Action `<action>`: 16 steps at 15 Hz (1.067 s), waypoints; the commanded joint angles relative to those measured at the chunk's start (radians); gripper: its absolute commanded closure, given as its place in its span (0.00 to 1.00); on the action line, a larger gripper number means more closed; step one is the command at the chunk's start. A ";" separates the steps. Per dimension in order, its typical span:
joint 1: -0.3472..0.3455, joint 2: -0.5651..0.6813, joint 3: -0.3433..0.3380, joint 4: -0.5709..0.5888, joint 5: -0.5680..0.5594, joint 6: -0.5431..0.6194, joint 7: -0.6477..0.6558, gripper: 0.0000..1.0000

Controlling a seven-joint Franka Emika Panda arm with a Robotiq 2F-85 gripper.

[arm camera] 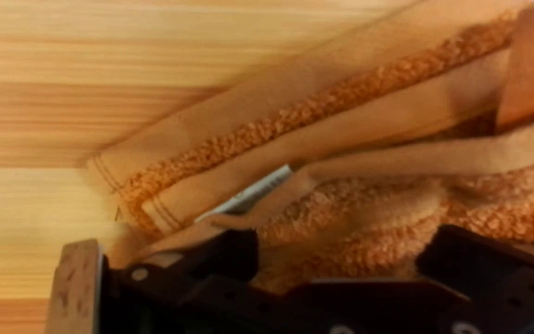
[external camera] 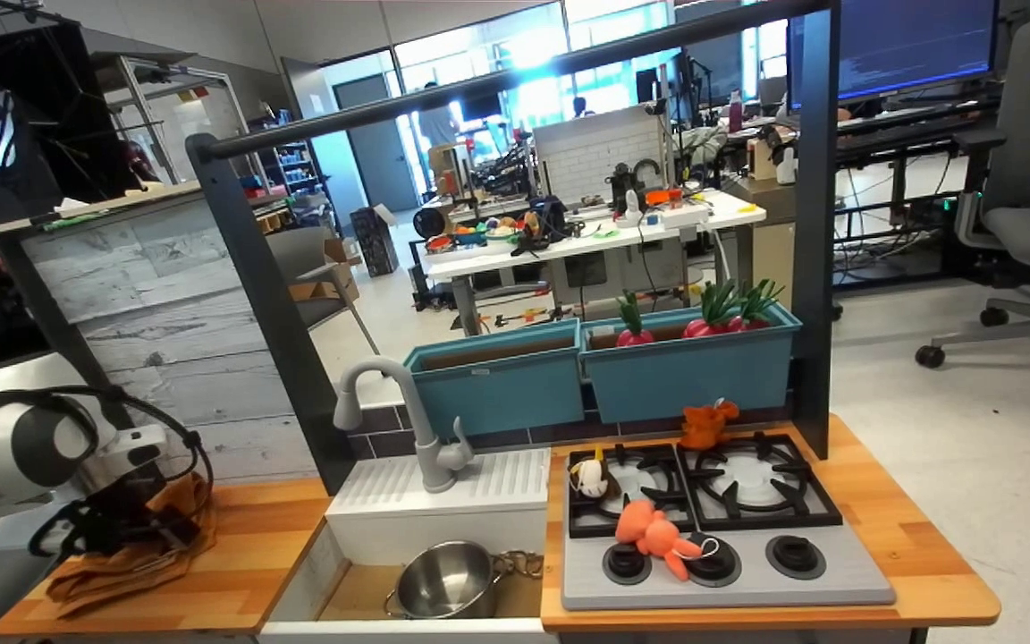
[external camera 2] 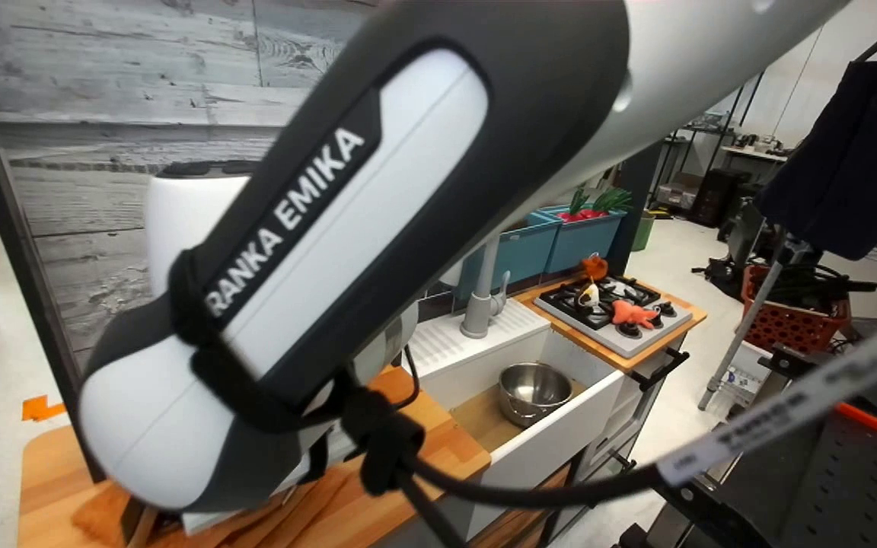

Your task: Remove all the toys from the pot and put them on the stove, then take the towel and clean the base top on the left

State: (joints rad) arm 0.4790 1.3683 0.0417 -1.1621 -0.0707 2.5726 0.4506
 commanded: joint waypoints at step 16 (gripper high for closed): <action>0.041 -0.193 -0.034 -0.317 -0.012 -0.106 -0.004 0.00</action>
State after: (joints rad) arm 0.4734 1.2410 0.0411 -1.3908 -0.0847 2.5215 0.4038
